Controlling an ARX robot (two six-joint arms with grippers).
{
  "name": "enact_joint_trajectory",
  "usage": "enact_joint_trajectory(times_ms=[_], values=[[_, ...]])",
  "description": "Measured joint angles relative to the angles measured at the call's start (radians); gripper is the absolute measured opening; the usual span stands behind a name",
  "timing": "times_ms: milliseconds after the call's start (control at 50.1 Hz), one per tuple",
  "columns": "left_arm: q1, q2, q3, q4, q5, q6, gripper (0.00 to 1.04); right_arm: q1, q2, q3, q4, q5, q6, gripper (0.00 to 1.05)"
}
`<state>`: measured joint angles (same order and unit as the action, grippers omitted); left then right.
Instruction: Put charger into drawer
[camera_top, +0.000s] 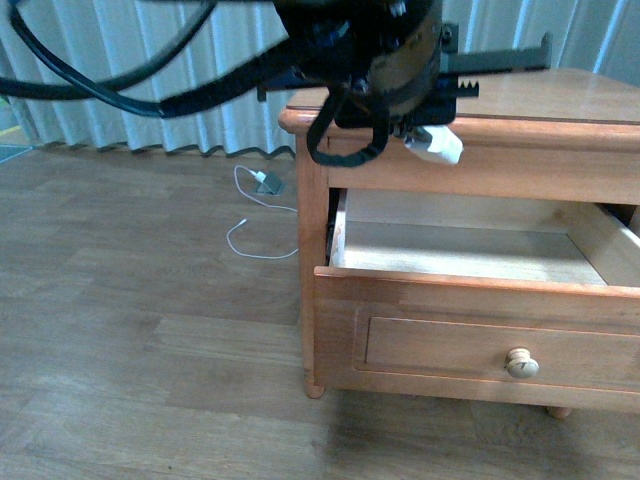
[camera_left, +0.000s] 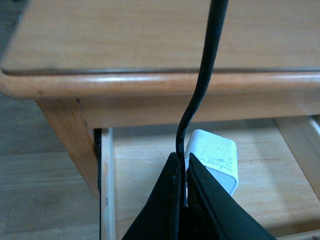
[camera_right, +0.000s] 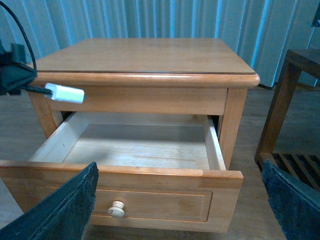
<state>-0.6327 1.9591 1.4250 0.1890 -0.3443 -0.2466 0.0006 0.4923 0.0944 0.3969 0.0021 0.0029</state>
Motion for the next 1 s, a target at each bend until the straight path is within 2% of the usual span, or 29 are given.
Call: enact_joint_trajectory(times_ms=[120,180,240,379,439,579,619,699,998], values=[[-0.003,0.069,0.045,-0.013,0.003,-0.019,0.07,0.000,0.000,0.000,0.000,0.000,0.000,0.97],[-0.004,0.101,0.071,-0.023,0.003,-0.029,0.15,0.000,0.000,0.000,0.000,0.000,0.000,0.97],[-0.006,0.131,0.095,-0.031,-0.009,-0.032,0.26,0.000,0.000,0.000,0.000,0.000,0.000,0.97],[-0.014,0.136,0.107,-0.015,-0.021,-0.035,0.58,0.000,0.000,0.000,0.000,0.000,0.000,0.97],[-0.015,0.106,0.084,-0.004,-0.023,-0.030,0.73,0.000,0.000,0.000,0.000,0.000,0.000,0.97],[-0.005,-0.012,-0.014,0.020,-0.019,-0.006,0.98,0.000,0.000,0.000,0.000,0.000,0.000,0.97],[0.001,-0.045,-0.040,0.026,-0.018,0.003,1.01,0.000,0.000,0.000,0.000,0.000,0.000,0.97],[0.020,-0.134,-0.109,0.042,-0.018,0.014,0.98,0.000,0.000,0.000,0.000,0.000,0.000,0.97],[0.131,-0.565,-0.466,0.082,-0.011,0.059,0.99,0.000,0.000,0.000,0.000,0.000,0.000,0.97]])
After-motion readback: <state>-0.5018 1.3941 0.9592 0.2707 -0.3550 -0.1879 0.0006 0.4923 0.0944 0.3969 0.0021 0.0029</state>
